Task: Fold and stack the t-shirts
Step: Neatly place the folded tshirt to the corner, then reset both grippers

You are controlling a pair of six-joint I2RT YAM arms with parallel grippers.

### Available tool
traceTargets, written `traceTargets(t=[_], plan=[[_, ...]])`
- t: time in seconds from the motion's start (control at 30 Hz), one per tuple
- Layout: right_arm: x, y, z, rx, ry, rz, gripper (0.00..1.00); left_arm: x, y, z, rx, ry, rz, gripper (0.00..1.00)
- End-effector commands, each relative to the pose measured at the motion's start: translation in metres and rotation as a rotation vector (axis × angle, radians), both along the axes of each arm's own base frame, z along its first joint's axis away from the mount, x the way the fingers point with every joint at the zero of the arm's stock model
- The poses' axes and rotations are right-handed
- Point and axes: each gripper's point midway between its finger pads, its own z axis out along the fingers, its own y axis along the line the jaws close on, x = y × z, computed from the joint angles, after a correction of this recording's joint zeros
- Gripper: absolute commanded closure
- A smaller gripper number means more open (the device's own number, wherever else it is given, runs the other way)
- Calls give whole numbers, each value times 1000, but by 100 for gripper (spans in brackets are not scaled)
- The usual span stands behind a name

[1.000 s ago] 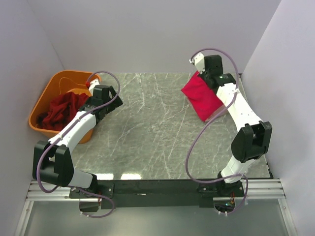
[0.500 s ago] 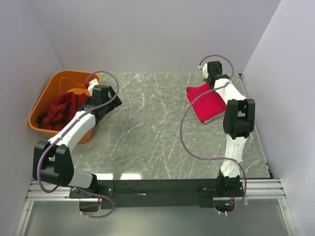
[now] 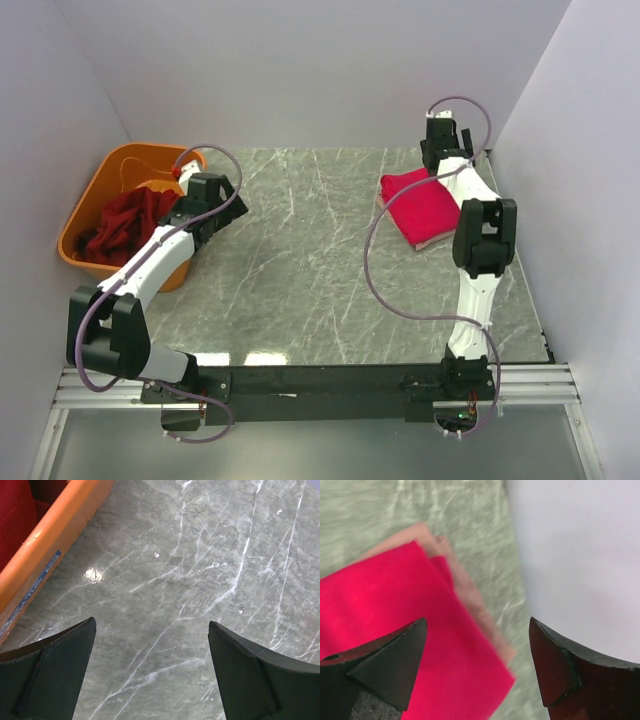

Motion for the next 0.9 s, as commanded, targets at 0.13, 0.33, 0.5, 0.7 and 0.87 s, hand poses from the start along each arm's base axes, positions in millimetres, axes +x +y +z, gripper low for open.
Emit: traceTargets(t=[0.13, 0.33, 0.5, 0.7, 0.87], plan=[[-68, 46, 96, 493, -439, -79, 11, -8, 0, 50, -56, -166, -6, 1], [-138, 74, 116, 753, -564, -54, 11, -24, -4, 84, -137, -335, -25, 1], [-183, 104, 119, 846, -606, 111, 10, -42, 5, 87, -156, -380, 12, 0], [-224, 158, 86, 943, -535, 316, 8, -59, 14, 74, -153, -368, 49, 0], [-232, 145, 71, 910, -532, 228, 7, -71, 27, 64, -115, -350, 98, 1]])
